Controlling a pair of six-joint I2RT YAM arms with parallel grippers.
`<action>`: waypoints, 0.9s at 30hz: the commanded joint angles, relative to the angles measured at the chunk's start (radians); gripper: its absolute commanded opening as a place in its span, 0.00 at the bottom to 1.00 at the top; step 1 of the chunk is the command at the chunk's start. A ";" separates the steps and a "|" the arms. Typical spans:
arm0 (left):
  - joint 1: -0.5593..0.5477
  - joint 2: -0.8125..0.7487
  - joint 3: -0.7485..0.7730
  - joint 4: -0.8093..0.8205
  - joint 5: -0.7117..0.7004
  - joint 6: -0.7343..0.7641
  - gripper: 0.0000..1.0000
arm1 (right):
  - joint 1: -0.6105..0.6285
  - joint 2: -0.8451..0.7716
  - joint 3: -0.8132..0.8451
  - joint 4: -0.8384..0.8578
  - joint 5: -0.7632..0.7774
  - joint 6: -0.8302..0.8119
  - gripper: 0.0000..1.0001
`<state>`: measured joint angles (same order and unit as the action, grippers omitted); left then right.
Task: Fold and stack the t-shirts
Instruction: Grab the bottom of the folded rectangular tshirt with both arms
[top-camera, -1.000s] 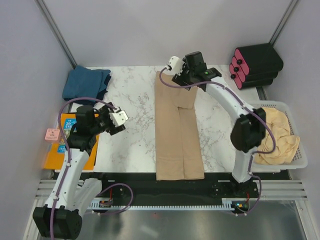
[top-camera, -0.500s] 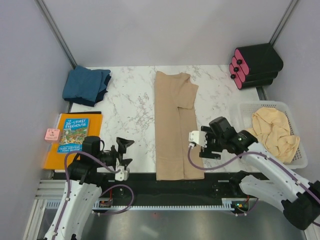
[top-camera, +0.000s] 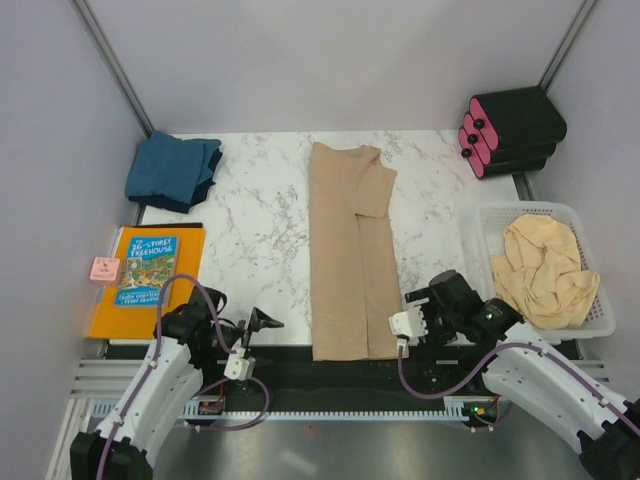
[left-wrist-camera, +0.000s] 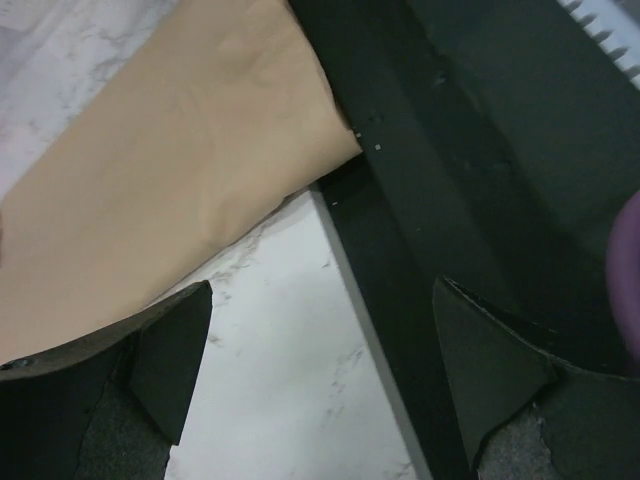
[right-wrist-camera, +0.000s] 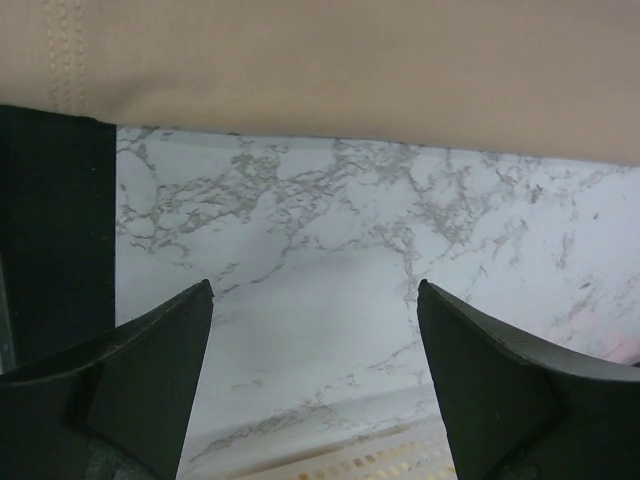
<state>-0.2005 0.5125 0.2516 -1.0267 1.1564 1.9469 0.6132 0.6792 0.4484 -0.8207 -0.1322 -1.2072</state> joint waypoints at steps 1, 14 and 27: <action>-0.060 0.207 0.017 -0.032 0.063 0.699 0.97 | 0.005 -0.001 -0.088 0.107 -0.053 -0.150 0.90; -0.152 0.313 -0.046 0.361 0.031 0.652 0.95 | 0.005 -0.263 -0.212 0.100 -0.175 -0.336 0.97; -0.192 0.067 0.148 0.563 -0.088 -0.638 0.91 | 0.005 -0.020 0.105 0.077 -0.168 0.248 0.95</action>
<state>-0.3622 0.5648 0.3092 -0.5556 1.1145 1.7016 0.6132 0.6445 0.4828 -0.7200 -0.2623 -1.1641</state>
